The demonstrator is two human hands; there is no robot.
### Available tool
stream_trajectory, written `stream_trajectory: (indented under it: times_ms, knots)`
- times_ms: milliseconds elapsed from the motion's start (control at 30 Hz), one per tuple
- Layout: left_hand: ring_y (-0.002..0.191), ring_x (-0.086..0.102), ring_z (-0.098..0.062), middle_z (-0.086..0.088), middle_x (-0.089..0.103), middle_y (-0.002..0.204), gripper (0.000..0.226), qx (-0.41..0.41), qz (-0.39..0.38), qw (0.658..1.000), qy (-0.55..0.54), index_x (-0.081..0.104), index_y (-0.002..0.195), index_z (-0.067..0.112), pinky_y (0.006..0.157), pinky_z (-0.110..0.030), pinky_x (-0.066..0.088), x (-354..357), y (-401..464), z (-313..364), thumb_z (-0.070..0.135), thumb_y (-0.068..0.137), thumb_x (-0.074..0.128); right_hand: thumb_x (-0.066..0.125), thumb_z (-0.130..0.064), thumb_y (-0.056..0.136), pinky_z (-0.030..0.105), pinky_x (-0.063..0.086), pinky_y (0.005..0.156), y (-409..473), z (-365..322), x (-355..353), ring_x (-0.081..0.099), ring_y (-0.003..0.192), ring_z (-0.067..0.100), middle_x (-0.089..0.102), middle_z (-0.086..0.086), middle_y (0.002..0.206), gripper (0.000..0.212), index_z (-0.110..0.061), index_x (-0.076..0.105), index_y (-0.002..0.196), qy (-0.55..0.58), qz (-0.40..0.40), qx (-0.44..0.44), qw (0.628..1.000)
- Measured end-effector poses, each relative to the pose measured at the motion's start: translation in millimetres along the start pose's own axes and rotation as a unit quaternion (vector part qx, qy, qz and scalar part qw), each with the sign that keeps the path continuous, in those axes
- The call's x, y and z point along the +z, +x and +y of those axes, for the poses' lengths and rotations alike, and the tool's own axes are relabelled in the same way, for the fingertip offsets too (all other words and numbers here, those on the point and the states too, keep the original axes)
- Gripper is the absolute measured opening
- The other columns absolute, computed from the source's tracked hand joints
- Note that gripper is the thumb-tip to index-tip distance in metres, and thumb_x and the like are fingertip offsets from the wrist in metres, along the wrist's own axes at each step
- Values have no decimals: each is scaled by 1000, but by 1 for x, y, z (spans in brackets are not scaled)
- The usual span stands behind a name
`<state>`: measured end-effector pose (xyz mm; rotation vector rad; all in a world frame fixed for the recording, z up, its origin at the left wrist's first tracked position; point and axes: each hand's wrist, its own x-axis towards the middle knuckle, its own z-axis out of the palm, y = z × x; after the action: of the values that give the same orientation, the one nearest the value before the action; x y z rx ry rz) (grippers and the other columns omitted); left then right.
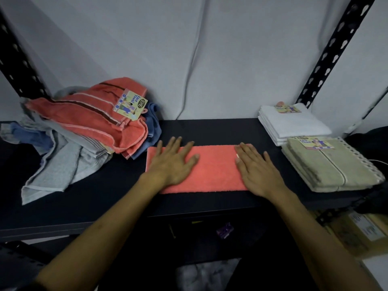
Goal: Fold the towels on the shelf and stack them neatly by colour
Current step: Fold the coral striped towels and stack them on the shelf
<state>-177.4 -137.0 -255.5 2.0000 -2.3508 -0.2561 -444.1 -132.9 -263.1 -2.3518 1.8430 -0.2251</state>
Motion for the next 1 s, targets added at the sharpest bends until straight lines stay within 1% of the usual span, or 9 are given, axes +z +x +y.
stream_trajectory:
  times_ms: [233,300,367,467,600,700,800,867,1000]
  knots:
    - [153,18,-25,-4,20,167,71,47,-9,996,-71,18,161,25,122,-41,15,-9,-28,-51,63,102,21,14,-75,92,46,-10,124,68,37,-21,10,154,11,19,-8,166,81,-30,13,160,-79,-12,-47,996]
    - [138,39,-27,-5,42,151,75,71,43,992,-98,33,157,25,116,-40,31,-9,-41,-51,67,94,26,23,-77,92,48,-5,124,83,46,-28,20,152,18,36,-1,160,87,-20,25,157,-115,55,-38,991]
    - [116,50,-17,0,53,125,55,80,71,979,-173,49,147,33,105,-34,40,-7,-55,-50,54,96,52,31,-79,89,52,3,124,87,43,-33,34,144,27,49,8,149,91,-13,36,151,-134,121,-23,983]
    - [97,59,-9,3,59,113,36,81,23,955,-283,66,121,45,93,-26,46,-9,-66,-48,44,87,75,47,-67,85,47,26,119,56,6,-30,47,133,30,55,11,140,82,-10,49,143,23,181,-65,981]
    - [90,60,-2,5,61,115,34,103,-62,925,-359,69,117,43,86,-17,46,-20,-70,-51,38,85,79,68,-62,84,27,29,117,-43,-55,-19,39,138,7,51,-13,141,66,-23,57,137,224,64,-199,952]
    - [92,62,-2,6,54,112,44,120,-51,936,-325,67,123,41,84,-12,45,-20,-76,-50,32,83,83,67,-62,86,26,31,116,-96,-68,4,39,140,10,51,-9,143,65,-22,58,137,112,51,-268,956]
    - [91,62,-4,9,54,112,43,147,18,948,-282,69,121,40,86,-16,44,-13,-82,-46,36,81,84,67,-25,94,37,44,108,-106,-63,26,52,132,22,57,5,141,38,-13,63,131,42,145,-287,946]
    - [107,56,-1,10,49,128,51,175,36,957,-230,67,128,38,98,-20,42,-10,-86,-46,45,80,81,74,-3,86,39,48,105,-106,-59,31,57,127,23,62,9,135,39,-7,67,125,58,175,-290,939]
    - [135,34,-18,3,30,157,84,214,74,971,-74,56,142,29,112,-38,34,-6,-97,-40,79,75,61,70,-4,91,30,51,101,-109,-62,20,64,119,11,69,5,127,33,-4,69,124,194,193,-241,931]
